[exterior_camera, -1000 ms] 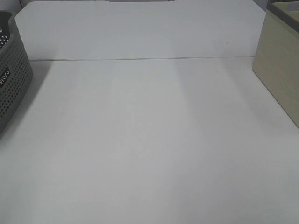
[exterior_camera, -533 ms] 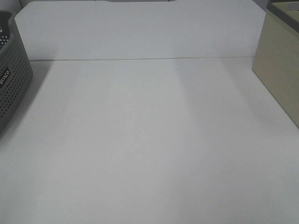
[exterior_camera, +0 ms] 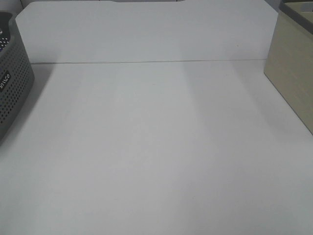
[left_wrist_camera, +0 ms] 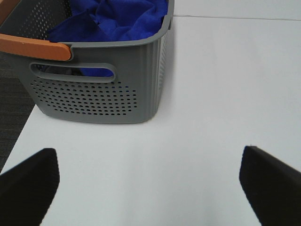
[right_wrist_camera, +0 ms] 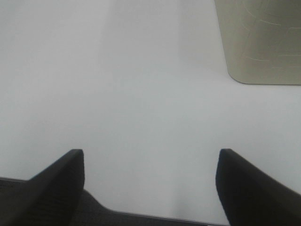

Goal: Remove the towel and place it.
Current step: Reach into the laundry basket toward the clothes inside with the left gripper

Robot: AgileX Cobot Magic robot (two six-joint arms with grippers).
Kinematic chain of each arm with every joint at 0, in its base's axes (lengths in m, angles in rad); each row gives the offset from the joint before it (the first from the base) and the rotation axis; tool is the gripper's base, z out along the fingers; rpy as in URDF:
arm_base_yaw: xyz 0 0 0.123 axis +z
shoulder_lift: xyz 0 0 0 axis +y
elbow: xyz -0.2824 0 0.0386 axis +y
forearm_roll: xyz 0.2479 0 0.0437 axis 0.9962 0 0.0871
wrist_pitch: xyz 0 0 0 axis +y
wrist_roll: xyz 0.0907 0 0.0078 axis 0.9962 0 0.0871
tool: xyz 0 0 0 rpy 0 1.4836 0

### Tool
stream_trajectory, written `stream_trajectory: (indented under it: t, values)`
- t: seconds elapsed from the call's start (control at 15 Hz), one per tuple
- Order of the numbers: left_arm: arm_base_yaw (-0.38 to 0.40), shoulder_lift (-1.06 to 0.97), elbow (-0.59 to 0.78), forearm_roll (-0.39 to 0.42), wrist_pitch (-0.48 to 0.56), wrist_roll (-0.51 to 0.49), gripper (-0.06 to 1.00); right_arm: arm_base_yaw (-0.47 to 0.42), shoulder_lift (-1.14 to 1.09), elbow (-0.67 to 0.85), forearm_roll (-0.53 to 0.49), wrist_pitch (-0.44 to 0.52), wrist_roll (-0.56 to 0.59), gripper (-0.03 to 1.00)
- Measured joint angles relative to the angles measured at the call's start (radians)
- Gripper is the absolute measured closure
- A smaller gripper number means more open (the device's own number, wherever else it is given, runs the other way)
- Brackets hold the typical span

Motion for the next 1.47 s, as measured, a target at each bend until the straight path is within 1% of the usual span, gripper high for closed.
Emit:
stream_trajectory:
  t: [0.6,0.8,0.87,0.93,1.07,1.13,1.33,1.4,1.47]
  values:
    - [0.0,0.0,0.0,0.0,0.0,0.002,-0.04,0.0,0.0,0.0,0.0,0.0,0.0,0.21]
    - [0.0,0.019,-0.017,-0.018,0.027,0.045,-0.04,0.0,0.0,0.0,0.0,0.0,0.0,0.21]
    - [0.0,0.071,-0.054,-0.029,0.057,0.092,-0.04,0.0,0.0,0.0,0.0,0.0,0.0,0.21]
    - [0.0,0.146,-0.106,-0.031,0.087,0.164,-0.04,0.0,0.0,0.0,0.0,0.0,0.0,0.21]
    - [0.0,0.32,-0.219,-0.031,0.131,0.331,-0.04,0.0,0.0,0.0,0.0,0.0,0.0,0.21]
    - [0.0,0.486,-0.327,-0.031,0.136,0.44,-0.04,0.0,0.0,0.0,0.0,0.0,0.0,0.21]
    - [0.0,0.814,-0.552,-0.024,0.137,0.605,-0.04,0.0,0.0,0.0,0.0,0.0,0.0,0.21]
    - [0.0,0.926,-0.636,-0.024,0.137,0.649,-0.04,0.0,0.0,0.0,0.0,0.0,0.0,0.21]
    - [0.0,0.969,-0.683,-0.024,0.137,0.663,-0.04,0.0,0.0,0.0,0.0,0.0,0.0,0.21]
